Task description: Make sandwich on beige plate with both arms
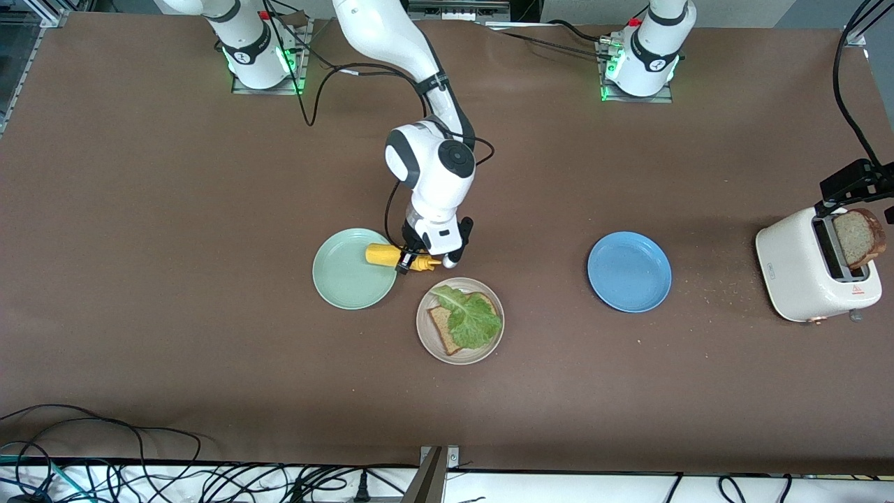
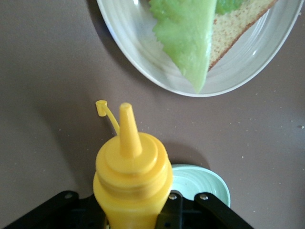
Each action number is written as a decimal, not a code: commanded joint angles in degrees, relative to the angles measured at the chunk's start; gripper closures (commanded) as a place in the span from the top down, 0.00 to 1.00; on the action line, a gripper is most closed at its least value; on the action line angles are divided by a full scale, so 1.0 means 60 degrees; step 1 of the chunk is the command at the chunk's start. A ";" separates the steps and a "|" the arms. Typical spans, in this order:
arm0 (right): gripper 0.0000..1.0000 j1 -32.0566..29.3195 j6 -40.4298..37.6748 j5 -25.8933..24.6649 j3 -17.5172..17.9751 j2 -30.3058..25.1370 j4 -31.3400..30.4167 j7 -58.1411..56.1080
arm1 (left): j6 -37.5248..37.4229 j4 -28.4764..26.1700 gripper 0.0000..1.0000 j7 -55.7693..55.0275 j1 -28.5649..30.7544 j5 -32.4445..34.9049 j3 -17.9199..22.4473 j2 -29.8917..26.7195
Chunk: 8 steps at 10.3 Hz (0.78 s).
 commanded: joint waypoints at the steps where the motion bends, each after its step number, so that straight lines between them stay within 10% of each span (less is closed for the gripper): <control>1: 0.00 -0.0257 -0.0725 -0.1077 -0.0008 0.0079 0.0721 0.0111 | -0.0155 0.0211 1.00 0.0015 0.0005 -0.0180 0.0011 0.0052; 8: 0.00 -0.0477 -0.1416 -0.1317 0.0182 0.0065 0.1193 0.0052 | -0.0155 0.0211 1.00 0.0015 0.0005 -0.0180 0.0011 0.0052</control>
